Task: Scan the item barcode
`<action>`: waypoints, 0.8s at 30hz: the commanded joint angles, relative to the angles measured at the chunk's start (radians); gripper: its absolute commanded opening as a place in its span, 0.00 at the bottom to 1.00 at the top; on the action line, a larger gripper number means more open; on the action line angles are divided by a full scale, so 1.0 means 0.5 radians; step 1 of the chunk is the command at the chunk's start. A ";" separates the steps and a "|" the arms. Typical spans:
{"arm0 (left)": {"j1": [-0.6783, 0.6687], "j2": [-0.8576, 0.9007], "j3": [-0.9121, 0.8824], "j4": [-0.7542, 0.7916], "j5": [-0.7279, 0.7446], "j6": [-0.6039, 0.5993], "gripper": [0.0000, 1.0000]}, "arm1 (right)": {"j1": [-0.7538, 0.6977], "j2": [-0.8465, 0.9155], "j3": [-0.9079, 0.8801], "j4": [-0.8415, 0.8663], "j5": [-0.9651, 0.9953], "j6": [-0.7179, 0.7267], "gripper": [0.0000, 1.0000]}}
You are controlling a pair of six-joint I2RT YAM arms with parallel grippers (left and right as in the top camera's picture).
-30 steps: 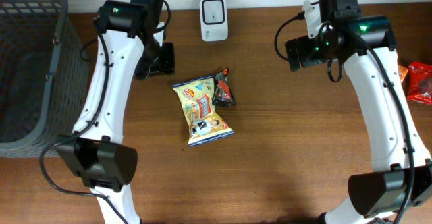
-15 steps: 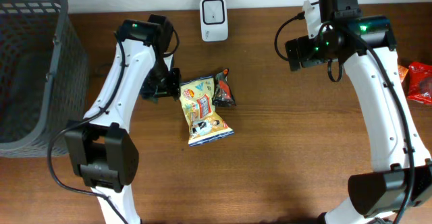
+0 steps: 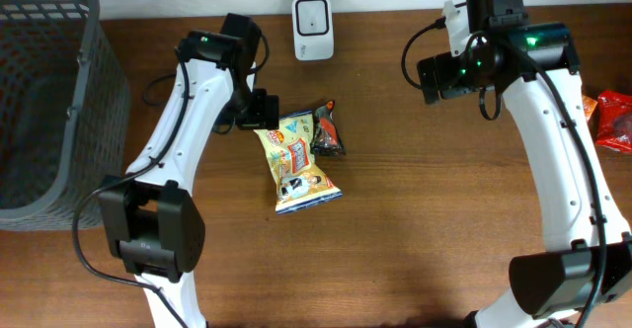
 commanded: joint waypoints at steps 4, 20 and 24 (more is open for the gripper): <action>0.201 -0.010 -0.005 -0.016 -0.029 0.003 0.99 | -0.004 0.005 0.005 0.001 0.031 0.002 0.98; 0.249 -0.010 -0.005 0.012 -0.013 -0.012 0.99 | -0.003 0.005 0.005 0.077 -0.837 0.032 0.99; 0.250 -0.010 -0.005 0.012 -0.013 -0.012 0.99 | 0.093 0.005 0.004 0.096 -1.258 0.031 0.99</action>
